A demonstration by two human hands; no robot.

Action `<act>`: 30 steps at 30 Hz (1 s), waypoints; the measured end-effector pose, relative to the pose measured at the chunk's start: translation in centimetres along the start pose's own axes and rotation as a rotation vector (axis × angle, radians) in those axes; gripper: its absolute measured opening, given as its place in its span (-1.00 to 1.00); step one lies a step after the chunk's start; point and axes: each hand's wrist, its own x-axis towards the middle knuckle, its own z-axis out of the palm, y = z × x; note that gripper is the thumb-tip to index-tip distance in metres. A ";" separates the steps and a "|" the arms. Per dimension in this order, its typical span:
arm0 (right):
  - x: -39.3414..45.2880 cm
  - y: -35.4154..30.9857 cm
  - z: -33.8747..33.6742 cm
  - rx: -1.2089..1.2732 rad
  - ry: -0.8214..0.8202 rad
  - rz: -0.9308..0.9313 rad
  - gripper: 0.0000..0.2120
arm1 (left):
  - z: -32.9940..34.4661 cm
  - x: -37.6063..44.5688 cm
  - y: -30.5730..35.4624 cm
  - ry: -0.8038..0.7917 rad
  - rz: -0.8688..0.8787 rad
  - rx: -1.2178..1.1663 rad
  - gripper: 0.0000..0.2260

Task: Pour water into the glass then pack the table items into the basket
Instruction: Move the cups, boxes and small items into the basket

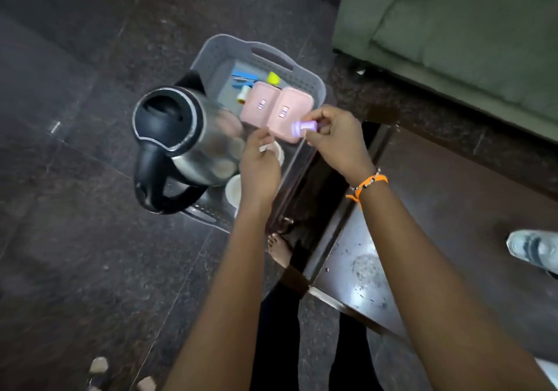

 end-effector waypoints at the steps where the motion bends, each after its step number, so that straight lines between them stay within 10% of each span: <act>1: 1.4 -0.8 0.7 -0.037 -0.005 -0.009 -0.85 | -0.3 0.7 0.1 -0.016 -0.008 -0.008 -0.62; 17: 12.8 -4.3 11.6 -0.568 -0.426 -0.204 -0.81 | -4.0 2.0 -1.2 -0.184 -0.057 -0.031 -0.64; 30: 1.7 -1.2 0.5 0.073 -0.141 0.145 -0.80 | -1.8 -2.0 -1.8 -0.075 -0.030 -0.087 -0.77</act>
